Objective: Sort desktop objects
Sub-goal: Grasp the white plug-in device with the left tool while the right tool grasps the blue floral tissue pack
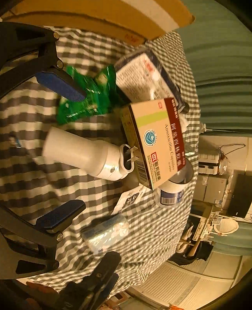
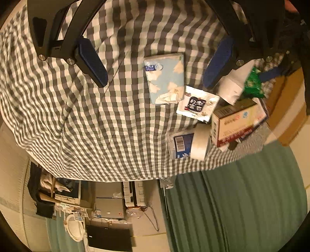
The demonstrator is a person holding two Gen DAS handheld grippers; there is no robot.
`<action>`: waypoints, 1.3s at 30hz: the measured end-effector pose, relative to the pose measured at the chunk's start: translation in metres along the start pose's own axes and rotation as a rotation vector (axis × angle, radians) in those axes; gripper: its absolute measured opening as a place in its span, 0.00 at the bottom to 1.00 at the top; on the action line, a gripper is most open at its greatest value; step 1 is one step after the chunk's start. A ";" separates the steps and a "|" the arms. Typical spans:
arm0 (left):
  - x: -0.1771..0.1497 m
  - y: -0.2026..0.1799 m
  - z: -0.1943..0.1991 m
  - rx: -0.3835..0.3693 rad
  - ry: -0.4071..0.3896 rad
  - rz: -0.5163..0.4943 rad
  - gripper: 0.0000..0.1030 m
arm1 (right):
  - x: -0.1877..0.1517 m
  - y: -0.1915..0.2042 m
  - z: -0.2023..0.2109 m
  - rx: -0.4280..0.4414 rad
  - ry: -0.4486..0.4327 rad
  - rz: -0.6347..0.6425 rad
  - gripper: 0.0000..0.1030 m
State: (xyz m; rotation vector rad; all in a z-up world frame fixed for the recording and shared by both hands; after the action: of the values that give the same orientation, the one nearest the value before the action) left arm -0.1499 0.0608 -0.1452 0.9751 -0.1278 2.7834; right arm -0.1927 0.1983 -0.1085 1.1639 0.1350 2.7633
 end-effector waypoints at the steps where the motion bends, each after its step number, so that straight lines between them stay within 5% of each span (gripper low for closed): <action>1: 0.000 -0.001 -0.003 -0.008 0.001 -0.001 1.00 | -0.001 0.002 -0.007 -0.008 0.022 0.021 0.96; 14: 0.002 -0.015 -0.040 0.006 0.050 -0.066 1.00 | 0.007 0.005 -0.047 0.064 0.131 0.047 0.90; 26: -0.001 -0.013 -0.044 0.008 0.022 -0.075 1.00 | -0.001 0.009 -0.076 -0.004 0.182 0.113 0.86; 30: 0.000 -0.013 -0.042 -0.003 0.009 -0.067 0.98 | 0.001 0.006 -0.069 -0.033 0.158 0.109 0.50; 32: -0.001 -0.013 -0.038 -0.020 -0.005 -0.062 0.87 | 0.002 0.002 -0.067 -0.016 0.159 0.091 0.50; 36: -0.001 -0.011 -0.025 -0.062 -0.031 -0.074 0.41 | 0.001 0.003 -0.061 -0.034 0.157 0.116 0.50; 39: 0.000 -0.007 -0.022 -0.087 -0.014 -0.062 0.40 | 0.002 0.006 -0.059 -0.026 0.159 0.107 0.50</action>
State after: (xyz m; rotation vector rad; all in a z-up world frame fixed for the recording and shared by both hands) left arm -0.1622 0.0703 -0.1619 0.9609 -0.2147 2.6907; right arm -0.2374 0.1911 -0.1476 0.9719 0.0550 2.9400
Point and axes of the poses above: each gripper's, at about its wrist camera, not at the fingertips, and z roughly against the way its jaws point, y to its left, x to its top, the point moved 2 cm from there along -z, roughly the way its jaws point, and after that the axes turned 3 degrees about -z, right-handed, at the moved point
